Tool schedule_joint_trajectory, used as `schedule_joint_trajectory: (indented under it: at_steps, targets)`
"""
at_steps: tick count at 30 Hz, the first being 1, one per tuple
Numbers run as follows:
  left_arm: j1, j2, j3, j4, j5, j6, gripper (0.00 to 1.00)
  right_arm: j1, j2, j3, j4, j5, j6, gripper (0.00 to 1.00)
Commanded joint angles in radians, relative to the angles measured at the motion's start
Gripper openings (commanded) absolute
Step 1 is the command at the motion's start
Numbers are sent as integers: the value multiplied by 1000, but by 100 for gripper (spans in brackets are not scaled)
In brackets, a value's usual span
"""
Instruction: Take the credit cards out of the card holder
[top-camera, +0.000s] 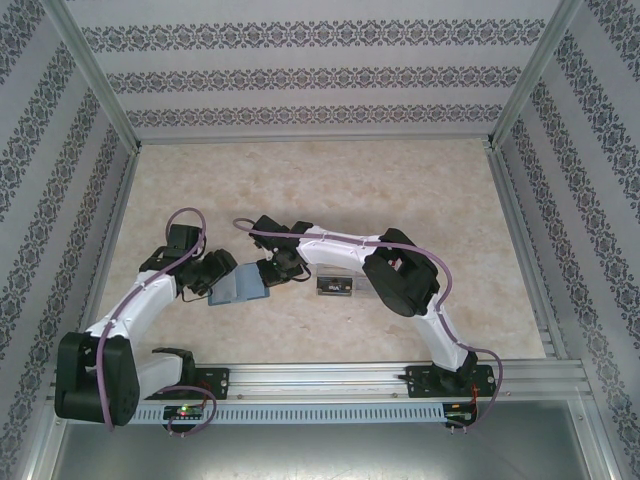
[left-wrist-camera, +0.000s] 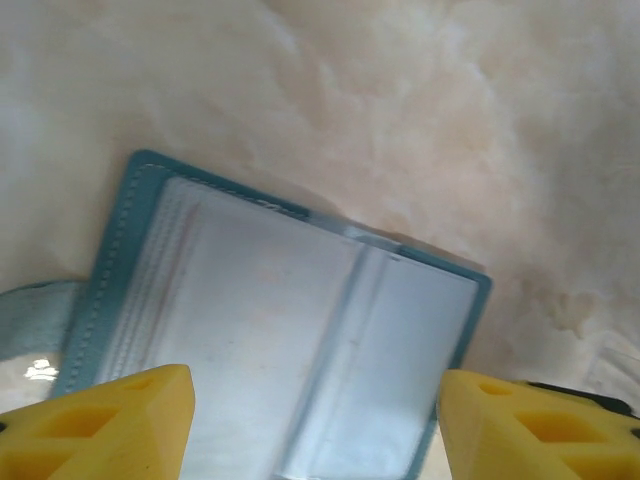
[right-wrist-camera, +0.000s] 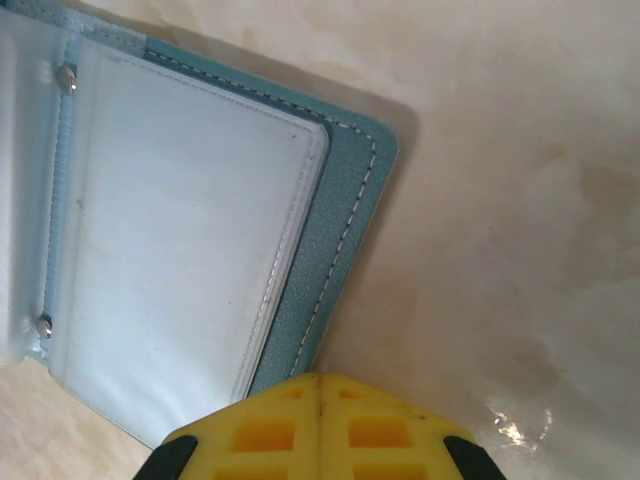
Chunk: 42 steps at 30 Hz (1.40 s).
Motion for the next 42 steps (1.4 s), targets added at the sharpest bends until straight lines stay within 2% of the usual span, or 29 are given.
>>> schedule_joint_trajectory:
  at_steps: [1,5,16,23,26,32,36,42]
  targets:
    - [12,18,-16,-39,-63,25,66,9,16,30,0,-14,3,4]
    - [12,57,-27,1,-19,30,66,9,19,32,-1,-16,2,4]
    - [13,104,-32,17,-2,29,65,9,27,42,-5,-21,0,4]
    - [12,118,-67,137,156,7,66,9,31,47,-7,-24,-2,4]
    - [12,107,-72,162,190,2,66,9,33,49,-7,-23,-3,4]
    - [12,83,-77,173,206,-2,70,9,34,52,-9,-26,-2,4]
    - [12,81,-71,160,203,-1,76,9,33,50,-10,-22,-4,5]
    - [12,59,-54,101,146,8,82,-8,-5,43,-8,-4,3,9]
